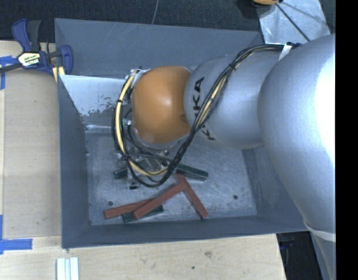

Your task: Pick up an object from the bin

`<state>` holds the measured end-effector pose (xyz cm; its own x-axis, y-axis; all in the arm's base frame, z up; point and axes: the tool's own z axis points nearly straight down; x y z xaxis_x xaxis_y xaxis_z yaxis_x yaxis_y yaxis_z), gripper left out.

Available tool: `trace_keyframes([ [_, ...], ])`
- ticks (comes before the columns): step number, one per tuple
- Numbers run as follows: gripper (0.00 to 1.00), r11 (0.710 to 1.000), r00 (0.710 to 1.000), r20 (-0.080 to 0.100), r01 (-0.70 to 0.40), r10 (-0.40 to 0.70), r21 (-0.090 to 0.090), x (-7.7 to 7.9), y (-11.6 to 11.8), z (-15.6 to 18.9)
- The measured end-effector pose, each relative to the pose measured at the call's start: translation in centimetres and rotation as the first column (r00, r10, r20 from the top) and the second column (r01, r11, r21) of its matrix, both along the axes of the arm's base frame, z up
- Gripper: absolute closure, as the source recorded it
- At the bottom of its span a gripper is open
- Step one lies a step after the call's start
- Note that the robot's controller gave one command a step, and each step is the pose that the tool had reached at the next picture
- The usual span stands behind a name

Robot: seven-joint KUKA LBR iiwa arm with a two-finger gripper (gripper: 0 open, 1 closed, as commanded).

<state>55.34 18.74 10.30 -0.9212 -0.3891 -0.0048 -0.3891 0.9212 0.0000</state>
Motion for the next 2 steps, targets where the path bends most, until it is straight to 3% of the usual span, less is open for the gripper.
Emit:
trace_keyframes([
  [2, 1.00, 1.000, 1.000, -0.006, 0.000, 0.000, -0.002, -0.09, -0.04, 1.22],
])
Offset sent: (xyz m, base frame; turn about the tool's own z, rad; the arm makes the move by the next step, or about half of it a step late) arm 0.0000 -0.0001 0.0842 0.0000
